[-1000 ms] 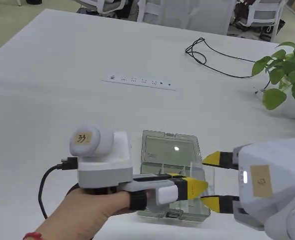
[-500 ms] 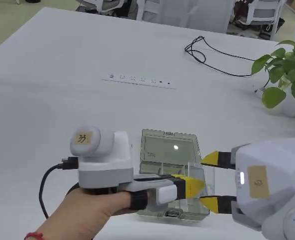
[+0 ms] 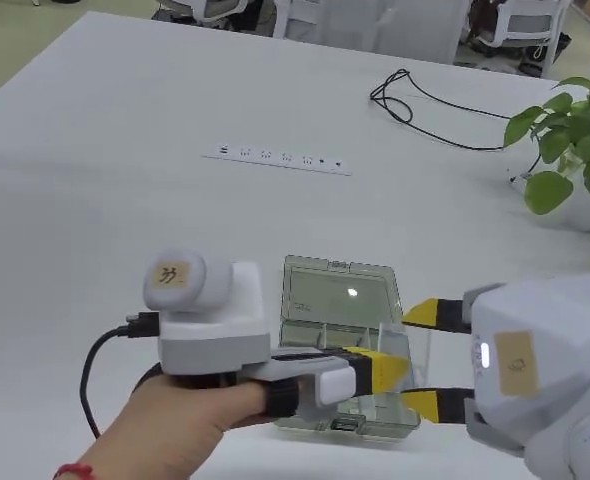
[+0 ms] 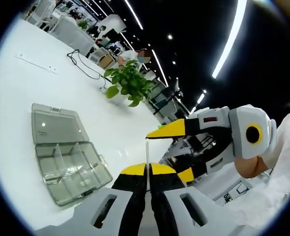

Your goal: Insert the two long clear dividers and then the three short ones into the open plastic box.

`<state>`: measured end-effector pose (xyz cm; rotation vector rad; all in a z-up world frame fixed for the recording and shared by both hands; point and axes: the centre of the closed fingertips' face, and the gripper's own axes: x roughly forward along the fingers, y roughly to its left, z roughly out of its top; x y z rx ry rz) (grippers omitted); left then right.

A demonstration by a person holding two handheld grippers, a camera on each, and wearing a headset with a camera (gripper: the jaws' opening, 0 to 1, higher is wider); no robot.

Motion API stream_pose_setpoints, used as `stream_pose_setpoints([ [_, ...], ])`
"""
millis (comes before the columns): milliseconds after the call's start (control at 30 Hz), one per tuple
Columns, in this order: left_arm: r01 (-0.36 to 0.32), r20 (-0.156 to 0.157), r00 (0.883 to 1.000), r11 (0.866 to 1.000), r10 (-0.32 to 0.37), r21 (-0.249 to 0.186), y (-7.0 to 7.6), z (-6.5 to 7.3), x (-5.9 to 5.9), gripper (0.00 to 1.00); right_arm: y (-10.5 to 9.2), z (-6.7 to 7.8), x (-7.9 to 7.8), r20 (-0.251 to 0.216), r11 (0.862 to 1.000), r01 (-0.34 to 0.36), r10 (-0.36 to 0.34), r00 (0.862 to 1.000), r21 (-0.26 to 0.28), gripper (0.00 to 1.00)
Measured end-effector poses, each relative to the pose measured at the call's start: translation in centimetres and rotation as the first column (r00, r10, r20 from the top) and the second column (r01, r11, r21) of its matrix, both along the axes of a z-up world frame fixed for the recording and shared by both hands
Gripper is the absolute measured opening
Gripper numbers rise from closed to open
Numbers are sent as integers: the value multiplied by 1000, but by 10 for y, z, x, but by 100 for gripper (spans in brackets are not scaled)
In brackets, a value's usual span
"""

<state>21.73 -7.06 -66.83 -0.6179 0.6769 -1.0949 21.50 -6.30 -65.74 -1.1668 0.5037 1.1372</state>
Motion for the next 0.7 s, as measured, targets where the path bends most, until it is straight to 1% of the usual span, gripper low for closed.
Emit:
stream_pose_setpoints([
  [33,8,14,1000,1000,-8,8,0,0,-1,0,0,4,0,-11,1000,7,-7,1000,21,34],
  [67,12,18,1000,1000,-12,9,1,-1,-1,0,1,5,0,-18,999,10,-10,1000,31,34],
  [100,23,34,999,999,-23,23,2,-2,-2,0,3,10,-1,-52,997,19,-15,999,72,33],
  [167,45,95,994,997,-50,59,5,-4,-3,0,2,13,-1,-96,994,30,-20,995,103,33],
  [200,59,134,989,996,-68,72,6,-3,-5,0,2,14,-1,-120,992,36,-22,992,120,32],
  [233,68,147,986,995,-79,75,6,-2,-6,0,1,16,-2,-144,990,38,-19,989,134,31],
  [267,85,170,980,993,-98,80,7,-1,-9,0,1,20,-2,-179,987,42,-13,984,158,30],
  [300,97,186,976,992,-111,80,8,1,-10,0,1,24,-2,-213,982,47,-8,977,181,30],
  [400,125,236,961,989,-141,81,9,5,-14,0,1,31,-3,-276,976,48,13,961,211,27],
  [433,139,261,953,987,-156,82,10,8,-16,0,1,35,-3,-295,975,40,27,955,219,25],
  [500,164,312,932,982,-185,94,10,11,-19,0,4,40,-5,-340,969,43,44,939,243,24],
  [533,172,355,914,980,-197,99,10,15,-20,0,5,41,-7,-374,967,42,57,926,252,23],
  [567,187,367,905,976,-215,109,10,15,-24,0,5,40,-8,-393,968,37,66,917,250,22],
  [600,199,393,890,973,-231,120,9,16,-25,0,5,39,-11,-413,970,24,80,907,241,20],
  [633,203,409,881,971,-238,126,9,17,-26,0,6,38,-13,-422,972,14,90,902,236,18],
  [667,202,421,875,971,-238,129,10,18,-27,0,7,37,-16,-438,972,-5,110,892,234,18],
  [700,206,425,873,970,-241,127,9,19,-28,0,9,37,-18,-448,973,-10,117,886,232,17],
])
